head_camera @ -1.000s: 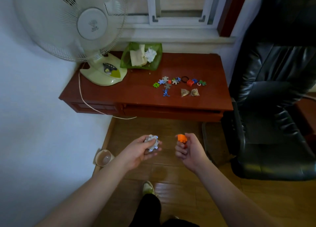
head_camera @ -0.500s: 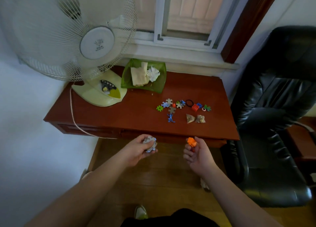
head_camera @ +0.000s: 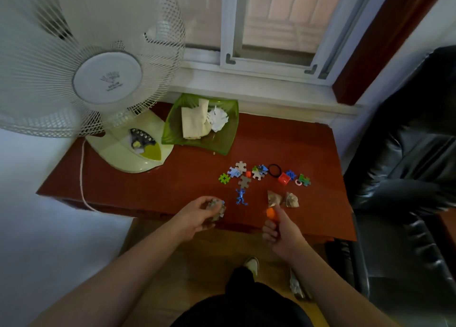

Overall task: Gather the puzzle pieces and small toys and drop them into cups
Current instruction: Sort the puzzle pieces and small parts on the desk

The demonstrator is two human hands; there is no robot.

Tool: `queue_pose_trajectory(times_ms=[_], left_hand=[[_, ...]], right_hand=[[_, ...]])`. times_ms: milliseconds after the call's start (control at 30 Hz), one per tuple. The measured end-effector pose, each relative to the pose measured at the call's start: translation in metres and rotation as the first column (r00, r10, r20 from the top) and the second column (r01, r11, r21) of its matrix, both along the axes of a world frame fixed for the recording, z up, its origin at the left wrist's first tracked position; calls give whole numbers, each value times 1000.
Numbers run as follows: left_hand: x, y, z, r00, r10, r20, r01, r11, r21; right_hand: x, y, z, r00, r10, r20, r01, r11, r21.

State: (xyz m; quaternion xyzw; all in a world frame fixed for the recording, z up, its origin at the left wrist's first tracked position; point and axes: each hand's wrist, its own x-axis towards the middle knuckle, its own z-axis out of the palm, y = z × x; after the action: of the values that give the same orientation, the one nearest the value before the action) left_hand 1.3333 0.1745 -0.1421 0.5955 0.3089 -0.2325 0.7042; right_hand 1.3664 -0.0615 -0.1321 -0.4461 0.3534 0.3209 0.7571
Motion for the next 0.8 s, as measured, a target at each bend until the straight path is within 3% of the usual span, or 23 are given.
queue_pose_trajectory(times_ms=[133, 400, 500, 633, 700, 800], left_hand=[[40, -7, -15, 999, 34, -11, -33, 999, 29], [81, -21, -34, 996, -91, 16, 78, 919, 387], [92, -25, -35, 991, -134, -1, 114, 841, 529], [124, -22, -34, 987, -155, -31, 138, 745, 653], [139, -20, -35, 972, -226, -55, 192, 641, 743], [150, -25, -36, 939, -313, -141, 292, 511, 808]], right_hand=[[36, -14, -16, 996, 68, -52, -62, 991, 120], [89, -23, -36, 969, 240, -60, -227, 959, 168], [97, -17, -39, 952, 306, -9, -306, 952, 22], [102, -3, -38, 848, 522, 86, -497, 842, -210], [107, 4, -36, 737, 662, 134, -574, 718, -393], [114, 14, -39, 476, 865, 158, -579, 444, -684]])
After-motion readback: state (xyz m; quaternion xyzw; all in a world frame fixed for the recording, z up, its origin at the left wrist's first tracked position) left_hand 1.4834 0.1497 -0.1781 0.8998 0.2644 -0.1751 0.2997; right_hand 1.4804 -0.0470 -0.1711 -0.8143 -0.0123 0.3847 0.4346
